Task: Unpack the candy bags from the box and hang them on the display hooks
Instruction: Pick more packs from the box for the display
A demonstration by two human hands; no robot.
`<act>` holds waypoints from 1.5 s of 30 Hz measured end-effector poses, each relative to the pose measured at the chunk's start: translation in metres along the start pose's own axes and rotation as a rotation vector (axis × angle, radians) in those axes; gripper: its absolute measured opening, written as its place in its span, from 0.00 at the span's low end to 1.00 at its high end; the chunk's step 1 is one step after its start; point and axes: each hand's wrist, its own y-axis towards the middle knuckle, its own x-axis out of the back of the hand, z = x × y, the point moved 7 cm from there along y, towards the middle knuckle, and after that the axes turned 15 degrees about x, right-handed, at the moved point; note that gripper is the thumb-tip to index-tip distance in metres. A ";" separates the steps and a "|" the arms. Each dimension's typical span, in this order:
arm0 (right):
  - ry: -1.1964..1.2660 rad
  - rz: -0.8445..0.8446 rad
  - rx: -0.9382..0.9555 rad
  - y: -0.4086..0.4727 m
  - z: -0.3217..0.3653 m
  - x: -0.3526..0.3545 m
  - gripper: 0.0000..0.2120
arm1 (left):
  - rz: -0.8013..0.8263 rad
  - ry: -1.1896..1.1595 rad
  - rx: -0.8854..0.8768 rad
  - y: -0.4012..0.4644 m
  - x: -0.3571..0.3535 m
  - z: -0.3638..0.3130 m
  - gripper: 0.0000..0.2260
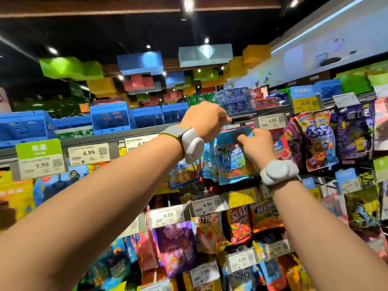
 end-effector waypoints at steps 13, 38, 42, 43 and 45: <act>-0.015 -0.030 -0.042 0.001 0.001 -0.008 0.18 | 0.022 -0.023 0.024 -0.003 0.002 0.001 0.15; -0.197 -0.201 -0.036 -0.066 -0.012 0.008 0.14 | -0.247 0.034 -0.281 -0.070 -0.007 -0.005 0.12; -0.126 -0.195 -0.028 -0.096 0.002 -0.005 0.12 | -0.111 -0.388 -0.045 -0.107 -0.009 0.023 0.13; -0.116 -0.195 -0.030 -0.103 0.007 -0.010 0.11 | -0.096 -0.521 0.035 -0.116 -0.007 0.035 0.13; -0.079 -0.211 -0.048 -0.120 0.020 -0.020 0.10 | -0.061 -0.700 0.192 -0.135 -0.010 0.058 0.12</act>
